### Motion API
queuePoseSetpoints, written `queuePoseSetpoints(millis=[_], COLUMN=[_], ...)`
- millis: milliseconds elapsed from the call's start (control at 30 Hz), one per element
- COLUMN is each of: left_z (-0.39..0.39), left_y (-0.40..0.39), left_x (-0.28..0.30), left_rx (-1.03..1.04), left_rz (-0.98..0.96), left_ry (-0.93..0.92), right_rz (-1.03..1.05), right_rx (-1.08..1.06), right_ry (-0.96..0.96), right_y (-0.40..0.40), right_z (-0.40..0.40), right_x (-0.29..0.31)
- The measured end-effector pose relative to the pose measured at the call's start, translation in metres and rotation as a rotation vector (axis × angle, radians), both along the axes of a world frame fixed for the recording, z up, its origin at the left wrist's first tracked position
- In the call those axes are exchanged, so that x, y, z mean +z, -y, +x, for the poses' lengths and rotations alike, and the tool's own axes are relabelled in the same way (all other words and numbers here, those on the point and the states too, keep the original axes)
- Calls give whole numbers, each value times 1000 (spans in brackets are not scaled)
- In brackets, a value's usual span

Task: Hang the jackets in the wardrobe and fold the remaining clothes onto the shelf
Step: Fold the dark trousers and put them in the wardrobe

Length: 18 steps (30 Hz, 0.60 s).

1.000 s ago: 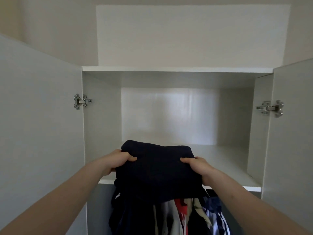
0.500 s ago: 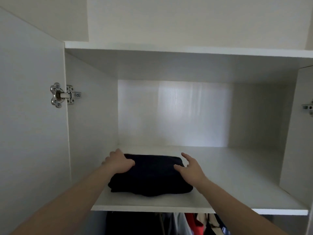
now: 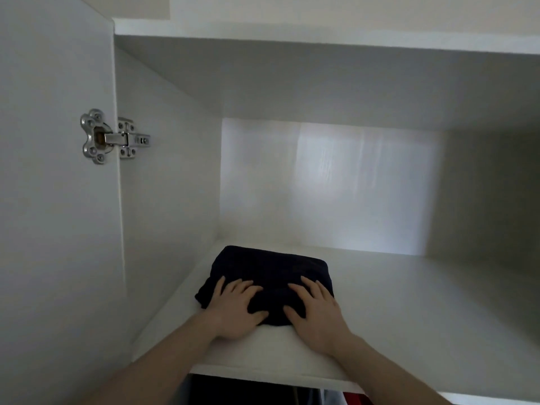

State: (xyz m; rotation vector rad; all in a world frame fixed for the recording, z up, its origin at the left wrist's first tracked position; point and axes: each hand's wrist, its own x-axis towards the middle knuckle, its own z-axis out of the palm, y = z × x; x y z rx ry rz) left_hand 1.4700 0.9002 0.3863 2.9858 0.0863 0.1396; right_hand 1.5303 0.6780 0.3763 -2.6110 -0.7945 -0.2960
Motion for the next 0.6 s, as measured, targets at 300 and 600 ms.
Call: queuePoseSetpoints(millis=[300,600], left_z=[78,139], left_y=[-39,-65], left_x=[-3,-22], left_rx=[102,138], left_rz=[-10,-40], left_ry=[23,191], right_rz=[16,24], right_rx=[-58,-240], right_ry=[-17,129], right_y=[-58,-95], right_z=[62,106], right_x=[0,-3])
